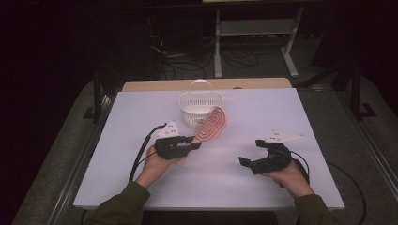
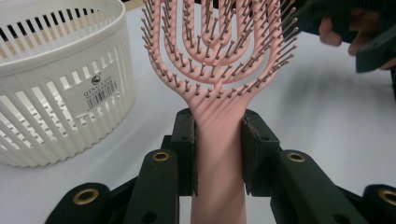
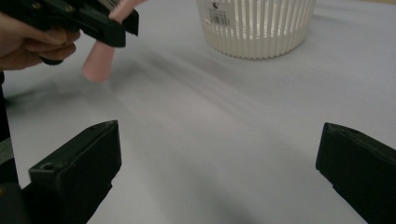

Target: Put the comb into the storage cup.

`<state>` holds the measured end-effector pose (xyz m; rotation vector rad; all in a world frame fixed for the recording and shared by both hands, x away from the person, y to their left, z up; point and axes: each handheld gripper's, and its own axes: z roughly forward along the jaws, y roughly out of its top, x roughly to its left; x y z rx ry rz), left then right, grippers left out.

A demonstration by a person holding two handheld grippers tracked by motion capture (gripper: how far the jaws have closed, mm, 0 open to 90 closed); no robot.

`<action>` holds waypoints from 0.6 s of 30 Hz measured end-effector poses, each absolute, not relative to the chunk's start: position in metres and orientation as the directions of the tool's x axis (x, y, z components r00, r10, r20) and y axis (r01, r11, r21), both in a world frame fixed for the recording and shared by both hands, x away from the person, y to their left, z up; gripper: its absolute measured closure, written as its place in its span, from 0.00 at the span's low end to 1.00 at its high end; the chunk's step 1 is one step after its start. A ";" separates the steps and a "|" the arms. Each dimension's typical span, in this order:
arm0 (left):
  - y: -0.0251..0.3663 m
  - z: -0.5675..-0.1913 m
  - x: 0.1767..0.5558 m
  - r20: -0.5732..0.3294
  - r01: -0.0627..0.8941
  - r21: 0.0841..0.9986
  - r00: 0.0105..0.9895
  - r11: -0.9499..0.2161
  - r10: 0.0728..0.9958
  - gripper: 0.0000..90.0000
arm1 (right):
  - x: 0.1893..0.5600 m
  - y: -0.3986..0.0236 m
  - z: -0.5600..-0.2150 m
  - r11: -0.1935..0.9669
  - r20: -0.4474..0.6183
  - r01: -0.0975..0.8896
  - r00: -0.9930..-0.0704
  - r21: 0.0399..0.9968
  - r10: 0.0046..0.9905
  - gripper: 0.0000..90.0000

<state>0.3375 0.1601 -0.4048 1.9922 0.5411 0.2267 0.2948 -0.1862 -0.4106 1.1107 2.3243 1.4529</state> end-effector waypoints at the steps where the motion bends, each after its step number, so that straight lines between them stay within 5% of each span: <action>1: 0.160 -0.405 0.337 -0.072 0.275 0.881 0.883 -0.386 0.464 0.78 | 0.296 -0.185 -0.409 0.239 0.223 0.493 -0.705 0.837 0.674 0.00; 18: 0.159 -0.408 0.334 -0.053 0.264 0.880 0.881 -0.395 0.471 0.78 | 0.310 -0.177 -0.388 0.200 0.250 0.475 -0.723 0.857 0.644 0.00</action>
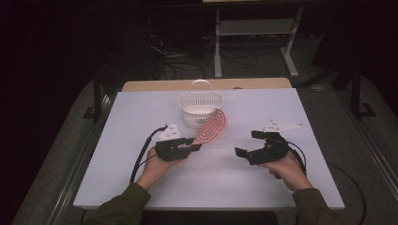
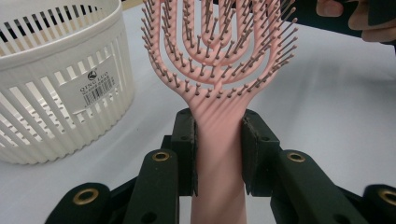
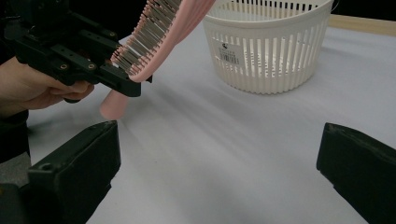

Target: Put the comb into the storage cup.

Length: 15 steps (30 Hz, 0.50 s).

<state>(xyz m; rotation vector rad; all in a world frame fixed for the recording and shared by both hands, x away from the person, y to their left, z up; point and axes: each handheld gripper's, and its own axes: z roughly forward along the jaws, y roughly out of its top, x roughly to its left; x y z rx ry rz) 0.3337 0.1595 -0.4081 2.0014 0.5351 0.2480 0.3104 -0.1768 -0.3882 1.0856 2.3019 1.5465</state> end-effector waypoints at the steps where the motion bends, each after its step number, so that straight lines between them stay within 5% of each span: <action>1: 0.160 -0.408 0.334 -0.053 0.264 0.880 0.881 -0.395 0.470 0.78 | 0.312 -0.176 -0.388 0.203 0.247 0.472 -0.726 0.858 0.642 0.00; 15: 0.157 -0.409 0.331 -0.041 0.256 0.879 0.881 -0.402 0.472 0.78 | 0.322 -0.164 -0.377 0.190 0.255 0.458 -0.742 0.869 0.620 0.00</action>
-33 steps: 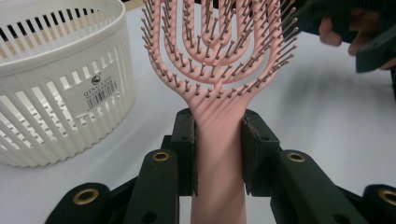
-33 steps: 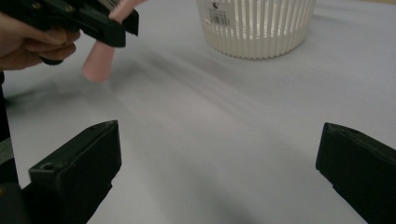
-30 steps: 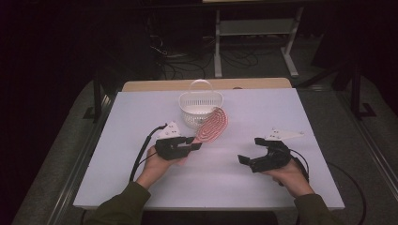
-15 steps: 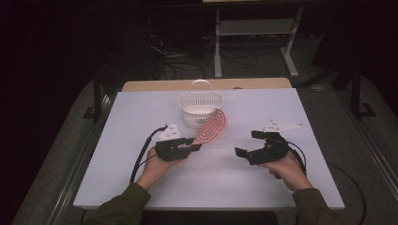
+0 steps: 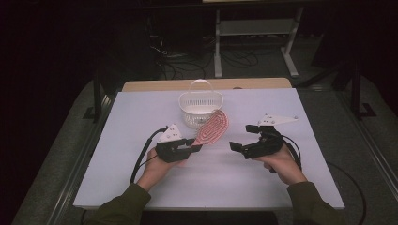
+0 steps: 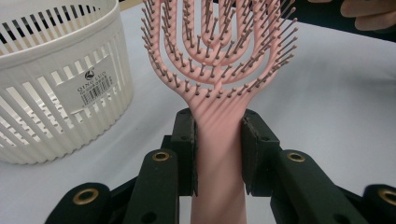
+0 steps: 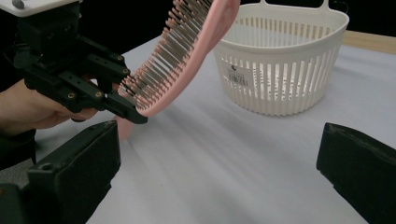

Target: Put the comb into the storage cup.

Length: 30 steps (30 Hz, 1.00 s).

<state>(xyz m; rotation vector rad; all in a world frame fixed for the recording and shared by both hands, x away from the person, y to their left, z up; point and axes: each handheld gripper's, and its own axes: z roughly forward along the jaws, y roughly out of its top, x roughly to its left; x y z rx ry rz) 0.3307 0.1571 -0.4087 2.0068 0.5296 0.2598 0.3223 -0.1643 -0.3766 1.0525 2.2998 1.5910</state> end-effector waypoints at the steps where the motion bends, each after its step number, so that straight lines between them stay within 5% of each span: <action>1: 0.157 -0.409 0.330 -0.040 0.256 0.879 0.880 -0.403 0.473 0.78 | 0.323 -0.163 -0.375 0.190 0.253 0.455 -0.742 0.870 0.621 0.00; 30: 0.152 -0.413 0.325 -0.011 0.237 0.881 0.876 -0.409 0.482 0.78 | 0.349 -0.133 -0.360 0.168 0.263 0.438 -0.759 0.883 0.596 0.00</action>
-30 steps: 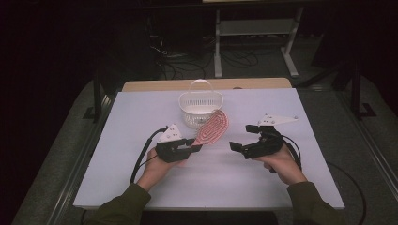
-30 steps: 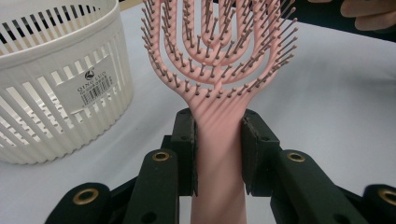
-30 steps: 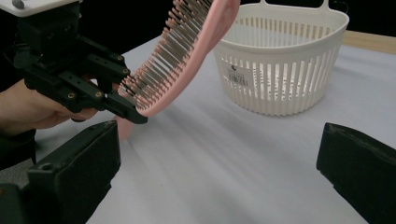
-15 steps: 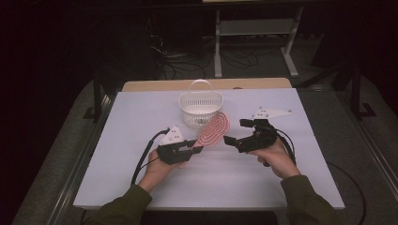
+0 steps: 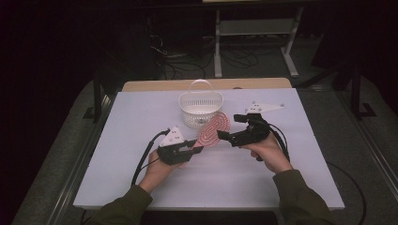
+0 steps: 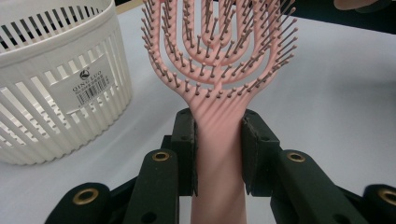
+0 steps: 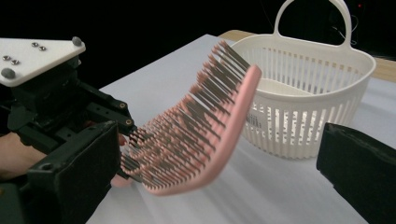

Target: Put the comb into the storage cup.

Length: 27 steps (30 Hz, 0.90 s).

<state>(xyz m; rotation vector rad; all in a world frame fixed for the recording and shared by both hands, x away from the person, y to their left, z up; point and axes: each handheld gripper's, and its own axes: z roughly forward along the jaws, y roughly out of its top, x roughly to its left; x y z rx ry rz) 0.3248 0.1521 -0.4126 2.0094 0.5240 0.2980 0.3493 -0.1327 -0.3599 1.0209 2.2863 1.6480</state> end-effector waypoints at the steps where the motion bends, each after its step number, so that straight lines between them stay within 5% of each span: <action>1: 0.152 -0.413 0.325 -0.012 0.237 0.881 0.876 -0.409 0.482 0.78 | 0.350 -0.131 -0.360 0.169 0.264 0.439 -0.759 0.883 0.595 0.00; 27: 0.148 -0.415 0.319 0.022 0.209 0.886 0.872 -0.413 0.489 0.78 | 0.358 -0.113 -0.362 0.162 0.292 0.454 -0.767 0.876 0.572 0.03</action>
